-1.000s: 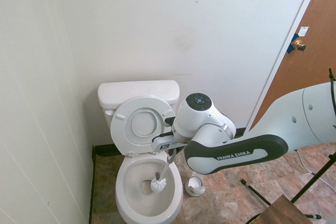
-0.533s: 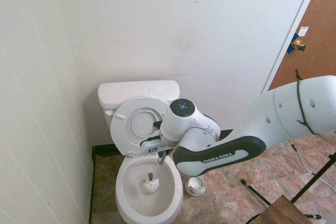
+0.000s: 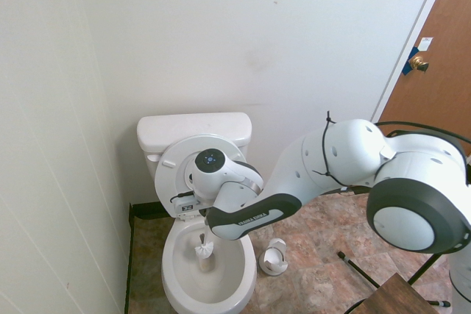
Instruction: Clean the toilet
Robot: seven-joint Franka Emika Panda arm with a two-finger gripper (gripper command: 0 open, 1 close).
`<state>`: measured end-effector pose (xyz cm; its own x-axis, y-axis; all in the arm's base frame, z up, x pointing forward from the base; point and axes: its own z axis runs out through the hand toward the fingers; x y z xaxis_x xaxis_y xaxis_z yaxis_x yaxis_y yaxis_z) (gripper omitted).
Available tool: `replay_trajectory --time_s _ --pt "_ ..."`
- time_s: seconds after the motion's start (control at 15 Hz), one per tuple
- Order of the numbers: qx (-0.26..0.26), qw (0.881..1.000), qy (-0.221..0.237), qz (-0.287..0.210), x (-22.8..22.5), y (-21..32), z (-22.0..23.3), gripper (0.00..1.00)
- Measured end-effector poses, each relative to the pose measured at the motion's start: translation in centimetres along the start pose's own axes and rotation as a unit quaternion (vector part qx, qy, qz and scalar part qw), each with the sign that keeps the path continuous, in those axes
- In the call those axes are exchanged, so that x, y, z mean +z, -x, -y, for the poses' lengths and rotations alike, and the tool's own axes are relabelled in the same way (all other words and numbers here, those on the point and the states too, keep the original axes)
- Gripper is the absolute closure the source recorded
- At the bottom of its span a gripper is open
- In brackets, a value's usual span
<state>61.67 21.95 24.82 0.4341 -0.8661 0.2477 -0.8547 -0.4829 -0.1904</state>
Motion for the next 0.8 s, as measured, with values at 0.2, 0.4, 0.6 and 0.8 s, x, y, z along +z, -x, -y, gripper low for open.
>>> replay_trajectory --time_s 0.2,0.4,0.6,0.8 --pt "-0.004 1.000 0.012 -0.009 2.2 1.0 2.4 1.00" --pt "-0.015 1.000 0.013 -0.007 3.4 3.6 4.3 1.00" --pt "-0.030 0.999 0.012 -0.004 3.2 6.1 5.2 1.00" --pt "-0.043 0.999 0.012 0.006 2.8 7.7 5.4 1.00"
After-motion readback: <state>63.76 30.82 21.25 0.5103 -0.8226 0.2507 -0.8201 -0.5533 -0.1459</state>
